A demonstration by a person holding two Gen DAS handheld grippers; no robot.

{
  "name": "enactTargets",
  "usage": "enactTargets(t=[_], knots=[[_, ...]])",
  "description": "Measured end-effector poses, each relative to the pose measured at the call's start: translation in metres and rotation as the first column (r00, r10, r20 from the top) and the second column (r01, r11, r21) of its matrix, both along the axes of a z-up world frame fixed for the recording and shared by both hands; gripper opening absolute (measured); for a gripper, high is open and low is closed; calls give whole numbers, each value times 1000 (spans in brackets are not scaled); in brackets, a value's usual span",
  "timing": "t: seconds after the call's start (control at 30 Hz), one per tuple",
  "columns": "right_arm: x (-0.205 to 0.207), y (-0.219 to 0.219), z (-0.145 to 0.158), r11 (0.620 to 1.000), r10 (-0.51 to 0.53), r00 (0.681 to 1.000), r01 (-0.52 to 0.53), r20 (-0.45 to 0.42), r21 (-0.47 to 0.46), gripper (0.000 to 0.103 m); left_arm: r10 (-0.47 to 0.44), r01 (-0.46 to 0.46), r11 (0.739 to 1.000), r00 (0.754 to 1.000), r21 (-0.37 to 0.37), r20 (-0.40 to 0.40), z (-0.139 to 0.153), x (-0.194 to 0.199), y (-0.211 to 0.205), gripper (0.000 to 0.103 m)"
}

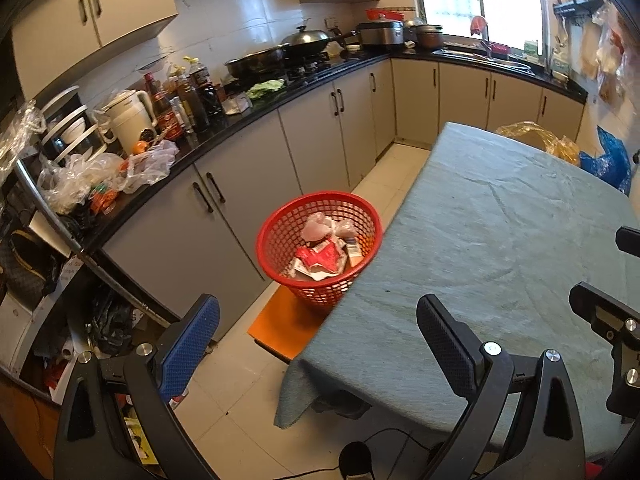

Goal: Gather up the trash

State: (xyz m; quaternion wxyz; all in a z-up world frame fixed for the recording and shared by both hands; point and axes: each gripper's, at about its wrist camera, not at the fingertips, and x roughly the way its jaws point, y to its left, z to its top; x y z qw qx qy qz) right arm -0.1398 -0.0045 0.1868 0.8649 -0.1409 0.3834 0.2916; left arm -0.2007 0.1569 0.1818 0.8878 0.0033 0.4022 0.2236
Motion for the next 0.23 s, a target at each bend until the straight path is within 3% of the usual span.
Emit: enactTargets(t=[0.1,0.23], knots=[[10,-18,-13,998,-57,997,57,-43,-2,89,-48,48,998,999,-31,17,-7,6,-10,98],[30,-57,-41,982,-187,975,186,-124,-21,89,-148,146,988,988,-43,-36,-27,27,-36,98]])
